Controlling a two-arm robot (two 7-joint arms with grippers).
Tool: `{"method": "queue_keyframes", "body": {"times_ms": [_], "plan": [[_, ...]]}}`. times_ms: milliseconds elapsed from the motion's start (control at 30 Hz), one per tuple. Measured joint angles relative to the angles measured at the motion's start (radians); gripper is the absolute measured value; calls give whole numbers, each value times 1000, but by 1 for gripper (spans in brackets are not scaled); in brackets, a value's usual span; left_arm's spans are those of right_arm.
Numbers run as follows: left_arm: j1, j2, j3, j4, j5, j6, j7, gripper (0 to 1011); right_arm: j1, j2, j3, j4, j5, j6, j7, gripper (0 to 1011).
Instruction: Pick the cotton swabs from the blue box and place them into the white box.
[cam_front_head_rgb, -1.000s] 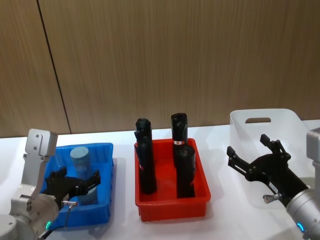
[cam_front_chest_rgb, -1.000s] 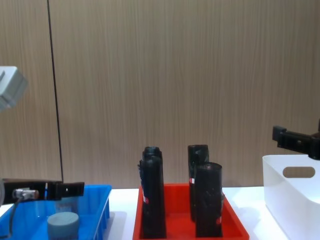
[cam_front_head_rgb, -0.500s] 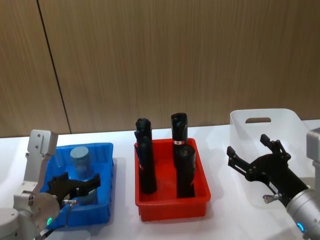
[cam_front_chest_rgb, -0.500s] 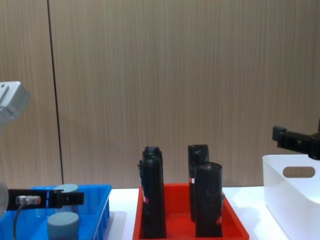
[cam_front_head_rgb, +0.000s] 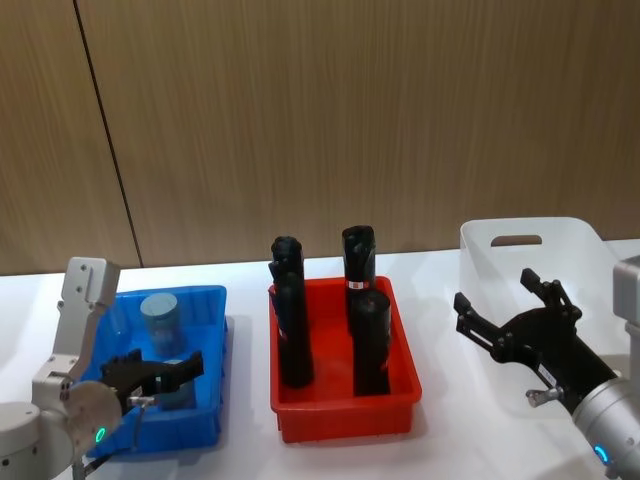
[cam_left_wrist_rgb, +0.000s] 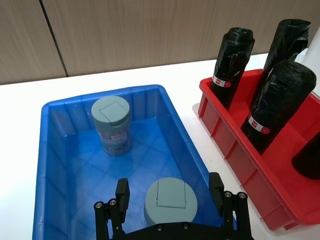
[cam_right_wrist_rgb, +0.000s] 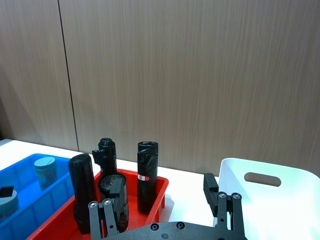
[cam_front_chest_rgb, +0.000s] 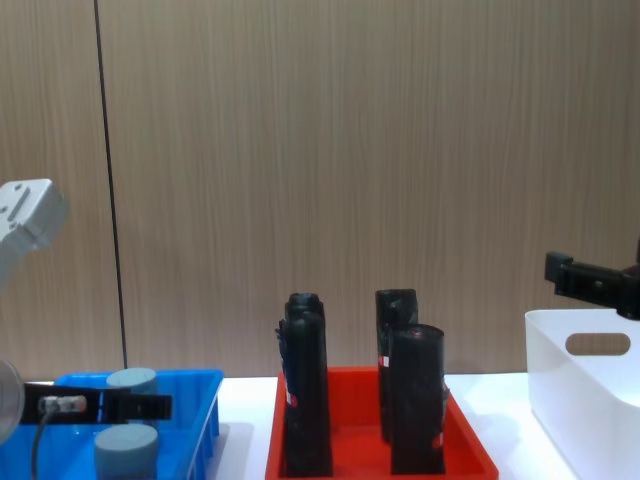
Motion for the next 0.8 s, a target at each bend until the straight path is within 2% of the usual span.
{"method": "queue_keyframes", "body": {"times_ms": [533, 800], "plan": [[-31, -15, -2, 33, -7, 64, -18, 1004, 0, 0, 0, 0, 0, 0, 0, 1002], [-36, -23, -2, 29, -16, 99, 2, 1004, 0, 0, 0, 0, 0, 0, 0, 1002]]}}
